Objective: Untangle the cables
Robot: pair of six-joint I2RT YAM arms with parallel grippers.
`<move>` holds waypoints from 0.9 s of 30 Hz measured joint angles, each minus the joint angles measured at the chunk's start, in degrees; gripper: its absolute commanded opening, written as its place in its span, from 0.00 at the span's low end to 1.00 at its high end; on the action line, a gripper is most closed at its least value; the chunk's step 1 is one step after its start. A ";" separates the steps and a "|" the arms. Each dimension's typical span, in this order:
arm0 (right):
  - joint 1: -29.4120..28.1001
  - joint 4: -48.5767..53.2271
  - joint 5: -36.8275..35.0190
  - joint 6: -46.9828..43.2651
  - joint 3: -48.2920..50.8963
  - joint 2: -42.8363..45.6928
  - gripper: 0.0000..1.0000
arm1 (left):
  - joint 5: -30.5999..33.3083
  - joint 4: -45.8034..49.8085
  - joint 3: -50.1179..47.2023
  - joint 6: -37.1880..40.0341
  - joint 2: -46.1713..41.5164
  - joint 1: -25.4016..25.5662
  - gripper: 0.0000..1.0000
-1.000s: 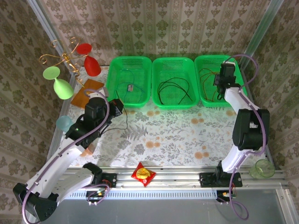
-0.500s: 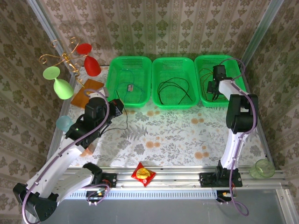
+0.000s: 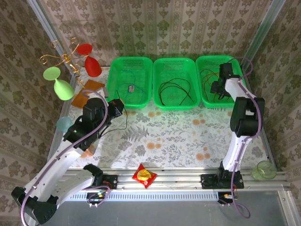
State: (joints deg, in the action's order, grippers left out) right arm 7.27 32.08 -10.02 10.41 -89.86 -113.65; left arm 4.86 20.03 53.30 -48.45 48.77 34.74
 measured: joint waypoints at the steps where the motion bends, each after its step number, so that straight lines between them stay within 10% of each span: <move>1: 0.00 0.17 0.02 0.09 0.00 1.42 0.79 | 0.04 0.02 0.61 0.00 0.02 0.33 0.00; 27: -1.18 -2.99 10.08 7.06 23.43 47.39 0.98 | -2.78 -3.37 38.16 7.19 26.67 9.86 0.00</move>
State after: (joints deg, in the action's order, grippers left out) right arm 6.09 29.08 0.05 17.47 -66.43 -66.26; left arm 2.09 16.67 91.46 -41.25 75.44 44.60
